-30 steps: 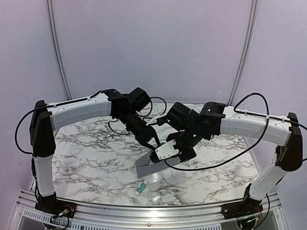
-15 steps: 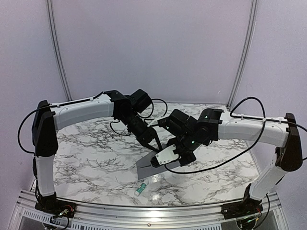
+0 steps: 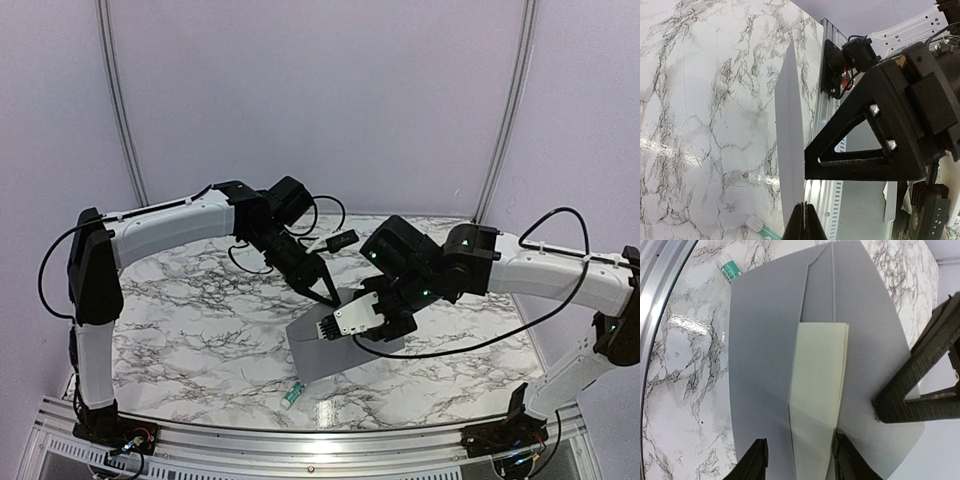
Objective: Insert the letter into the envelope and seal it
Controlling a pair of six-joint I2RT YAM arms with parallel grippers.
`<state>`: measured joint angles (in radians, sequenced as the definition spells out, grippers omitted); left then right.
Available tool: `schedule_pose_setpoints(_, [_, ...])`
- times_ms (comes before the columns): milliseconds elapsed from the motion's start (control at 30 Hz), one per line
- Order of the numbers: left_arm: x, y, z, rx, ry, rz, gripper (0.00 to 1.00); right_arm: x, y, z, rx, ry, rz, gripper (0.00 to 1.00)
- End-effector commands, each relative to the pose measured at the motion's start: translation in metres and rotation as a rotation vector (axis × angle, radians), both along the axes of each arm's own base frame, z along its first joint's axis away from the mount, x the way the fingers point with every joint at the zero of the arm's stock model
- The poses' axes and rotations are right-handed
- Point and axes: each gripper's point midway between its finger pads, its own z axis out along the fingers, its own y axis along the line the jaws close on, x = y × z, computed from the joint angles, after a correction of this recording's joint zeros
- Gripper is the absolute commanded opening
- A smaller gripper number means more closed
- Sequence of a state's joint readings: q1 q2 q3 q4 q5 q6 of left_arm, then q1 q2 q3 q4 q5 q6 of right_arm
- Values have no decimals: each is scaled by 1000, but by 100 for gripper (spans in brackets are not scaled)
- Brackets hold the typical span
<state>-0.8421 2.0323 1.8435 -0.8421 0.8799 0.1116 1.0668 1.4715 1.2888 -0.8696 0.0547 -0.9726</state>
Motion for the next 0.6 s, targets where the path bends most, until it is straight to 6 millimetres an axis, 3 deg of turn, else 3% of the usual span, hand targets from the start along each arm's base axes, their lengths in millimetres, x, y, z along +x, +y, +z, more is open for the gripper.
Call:
schedule_pose_setpoints(0, [9, -7, 3, -2, 25, 31, 0, 5, 6, 9, 72, -26, -15, 44])
schedule_pose_setpoints(300, [50, -19, -42, 82, 53, 223, 0, 13, -10, -11, 89, -24, -86, 52])
schedule_pose_setpoints(467, [53, -25, -57, 67, 79, 238, 0, 23, -23, -15, 149, -1, -145, 54])
schedule_pose_setpoints(567, [53, -24, -64, 76, 86, 236, 0, 19, -24, -20, 199, 30, -136, 57])
